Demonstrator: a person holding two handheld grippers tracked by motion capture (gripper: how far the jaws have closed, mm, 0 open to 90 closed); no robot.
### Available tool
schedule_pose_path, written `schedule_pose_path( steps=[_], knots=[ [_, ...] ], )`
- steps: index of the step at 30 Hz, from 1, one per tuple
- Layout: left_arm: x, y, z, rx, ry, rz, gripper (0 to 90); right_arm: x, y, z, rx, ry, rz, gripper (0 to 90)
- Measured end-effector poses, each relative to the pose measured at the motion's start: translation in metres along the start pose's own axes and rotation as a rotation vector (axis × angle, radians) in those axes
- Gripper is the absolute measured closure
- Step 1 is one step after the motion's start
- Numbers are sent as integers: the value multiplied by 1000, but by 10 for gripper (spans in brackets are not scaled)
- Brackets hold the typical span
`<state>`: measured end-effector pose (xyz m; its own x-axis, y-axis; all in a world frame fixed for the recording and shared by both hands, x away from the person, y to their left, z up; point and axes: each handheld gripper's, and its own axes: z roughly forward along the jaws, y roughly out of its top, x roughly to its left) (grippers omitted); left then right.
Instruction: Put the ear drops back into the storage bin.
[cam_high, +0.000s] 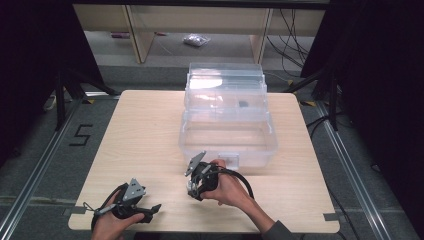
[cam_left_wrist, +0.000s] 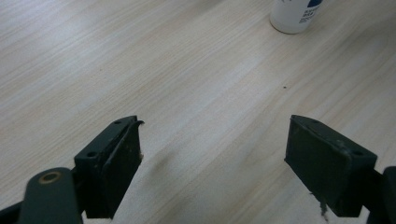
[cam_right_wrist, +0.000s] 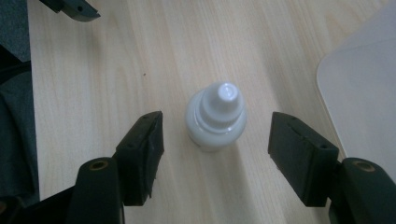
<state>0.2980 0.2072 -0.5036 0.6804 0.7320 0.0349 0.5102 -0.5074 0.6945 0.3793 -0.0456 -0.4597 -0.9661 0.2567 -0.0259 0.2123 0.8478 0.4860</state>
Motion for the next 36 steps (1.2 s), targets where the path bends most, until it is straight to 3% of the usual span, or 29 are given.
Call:
schedule_pose_path(
  steps=[2, 4, 5, 6, 7, 8, 9, 12, 14, 15, 16, 17, 20, 21, 25, 28, 29, 33, 36],
  knots=[
    [-2, 0, 1, -21, -10, -33, 177, -1, 2, 3, 1, 15, -17, 380],
    [0, 0, 0, -14, 0, -10, 177, 1, 3, 5, 12, 10, 2, 387],
    [-1, 0, 1, -19, -8, -27, 177, -2, 4, 7, 7, 15, -36, 389],
    [0, 0, 1, -6, 11, -7, 177, 1, 5, 9, 18, 14, -7, 391],
    [0, 0, 1, -9, 2, -14, 177, 2, 6, 11, 28, 15, 5, 416],
    [0, 0, 1, -9, 2, -14, 177, 0, 7, 12, 23, 5, -35, 431],
    [-1, 0, 0, -17, -5, -12, 177, 1, 7, 14, 34, 10, -6, 447],
    [0, 0, 0, -17, -4, -20, 177, 2, 8, 15, 46, 15, -8, 462],
    [-1, 0, 0, -11, -5, -15, 177, -1, 10, 17, 57, -6, -46, 501],
    [0, 0, 0, -6, -5, -4, 177, 1, 9, 18, 65, 7, -17, 531],
    [0, 0, 0, -6, -5, -4, 177, 1, 9, 18, 65, 7, -17, 531],
    [-2, 0, 1, -21, -12, -28, 177, 0, 9, 20, 61, 14, -33, 590],
    [-1, 0, 0, -10, -12, -20, 177, 1, 9, 20, 64, 18, -29, 599],
    [1, 0, 0, 2, 5, 4, 177, 3, 10, 19, 79, 10, -39, 600],
    [0, 0, 0, -12, -8, -19, 178, 3, 11, 13, 71, -3, -52, 601],
    [0, 0, 0, -12, -10, -10, 178, 2, 11, 7, 63, 2, -45, 601],
    [4, 0, -3, 28, -11, 34, 177, -2, 10, 1, 54, -3, -60, 601],
    [4, 0, -3, 27, -10, 31, 178, -6, 6, -12, 52, -6, -29, 602],
    [3, 0, -3, 25, -9, 29, 178, -9, 4, -18, 36, 3, -41, 601]
  ],
)
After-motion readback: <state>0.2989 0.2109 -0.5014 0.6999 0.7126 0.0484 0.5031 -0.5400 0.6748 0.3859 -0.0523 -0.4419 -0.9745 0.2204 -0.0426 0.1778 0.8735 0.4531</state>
